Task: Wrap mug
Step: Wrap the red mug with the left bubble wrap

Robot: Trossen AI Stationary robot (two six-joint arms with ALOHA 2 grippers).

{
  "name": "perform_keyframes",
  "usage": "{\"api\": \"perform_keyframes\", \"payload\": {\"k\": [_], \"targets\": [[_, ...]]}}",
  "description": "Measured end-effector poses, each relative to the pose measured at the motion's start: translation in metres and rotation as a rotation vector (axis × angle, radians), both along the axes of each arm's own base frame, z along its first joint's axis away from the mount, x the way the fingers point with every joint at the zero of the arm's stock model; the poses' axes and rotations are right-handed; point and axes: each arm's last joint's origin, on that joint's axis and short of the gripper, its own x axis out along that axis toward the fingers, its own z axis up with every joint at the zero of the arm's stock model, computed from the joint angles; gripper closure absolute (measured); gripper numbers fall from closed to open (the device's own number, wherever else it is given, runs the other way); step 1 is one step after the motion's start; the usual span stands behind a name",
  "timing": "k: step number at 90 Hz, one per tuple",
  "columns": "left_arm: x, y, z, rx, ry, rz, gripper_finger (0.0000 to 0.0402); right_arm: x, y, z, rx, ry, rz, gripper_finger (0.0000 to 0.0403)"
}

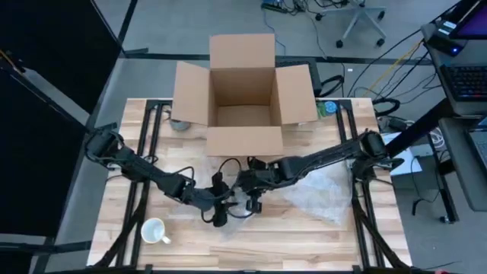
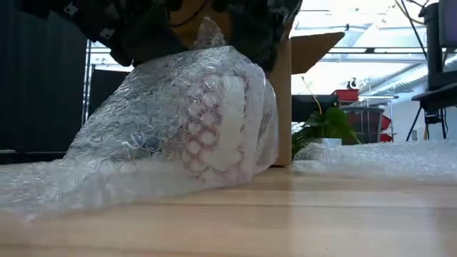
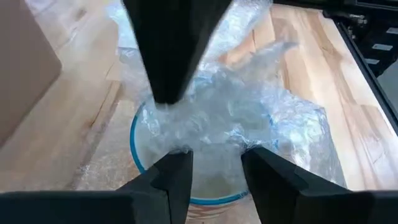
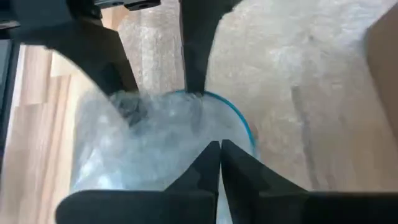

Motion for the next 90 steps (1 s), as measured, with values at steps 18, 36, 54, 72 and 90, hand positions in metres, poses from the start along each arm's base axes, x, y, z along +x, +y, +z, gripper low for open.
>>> {"api": "perform_keyframes", "payload": {"k": [18,36,54,72,90], "targets": [[0.0,0.0,0.0,-0.001,-0.003,0.001,0.0272,-0.004,0.004,0.025,0.02,-0.133,0.024,0.0403],[0.0,0.0,0.0,-0.001,-0.003,0.003,0.0272,0.011,0.025,-0.001,0.027,-0.133,0.072,0.0403],[0.001,0.0,0.0,0.0,-0.01,0.001,0.0272,0.023,0.03,-0.045,0.003,-0.012,0.055,0.0403],[0.0,0.0,0.004,-0.007,-0.031,0.003,0.0272,0.033,0.023,-0.07,-0.003,0.037,0.037,0.0403],[-0.005,0.002,0.018,-0.026,-0.066,-0.003,0.0272,0.033,0.022,-0.071,-0.006,0.035,0.034,0.0403]]}}
